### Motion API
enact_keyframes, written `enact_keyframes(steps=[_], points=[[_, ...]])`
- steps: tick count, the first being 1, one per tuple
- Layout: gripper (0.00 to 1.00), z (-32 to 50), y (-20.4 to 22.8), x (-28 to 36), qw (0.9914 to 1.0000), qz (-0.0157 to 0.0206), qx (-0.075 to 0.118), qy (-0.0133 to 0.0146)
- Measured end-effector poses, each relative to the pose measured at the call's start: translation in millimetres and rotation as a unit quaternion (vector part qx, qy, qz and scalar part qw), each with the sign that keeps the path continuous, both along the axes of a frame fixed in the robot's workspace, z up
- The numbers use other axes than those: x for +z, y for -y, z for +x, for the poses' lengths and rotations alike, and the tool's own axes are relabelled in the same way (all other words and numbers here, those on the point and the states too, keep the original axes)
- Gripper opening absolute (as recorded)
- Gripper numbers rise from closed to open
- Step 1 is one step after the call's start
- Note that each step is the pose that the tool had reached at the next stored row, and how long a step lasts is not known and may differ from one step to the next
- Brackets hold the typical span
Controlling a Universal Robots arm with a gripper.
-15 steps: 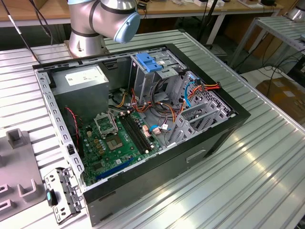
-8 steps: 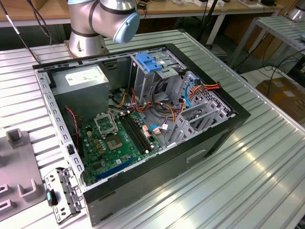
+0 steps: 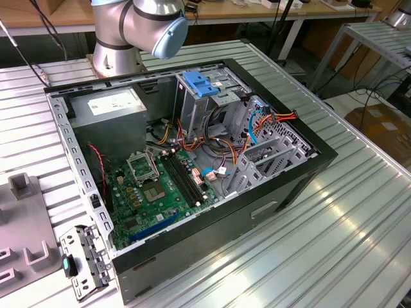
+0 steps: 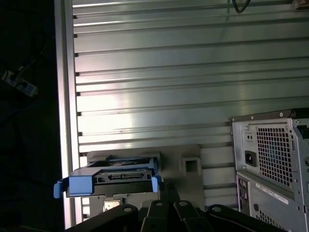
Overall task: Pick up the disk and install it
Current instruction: 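Reach for the disk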
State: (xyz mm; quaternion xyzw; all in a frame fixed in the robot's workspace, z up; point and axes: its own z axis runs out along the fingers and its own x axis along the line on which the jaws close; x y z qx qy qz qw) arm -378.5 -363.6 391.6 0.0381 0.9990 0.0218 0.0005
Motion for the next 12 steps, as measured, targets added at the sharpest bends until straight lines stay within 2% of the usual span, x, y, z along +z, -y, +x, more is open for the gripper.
enact_keyframes(steps=[12], points=[[0.11, -1.7, 0.6, 0.0, 1.0, 0.0, 0.0, 0.0]])
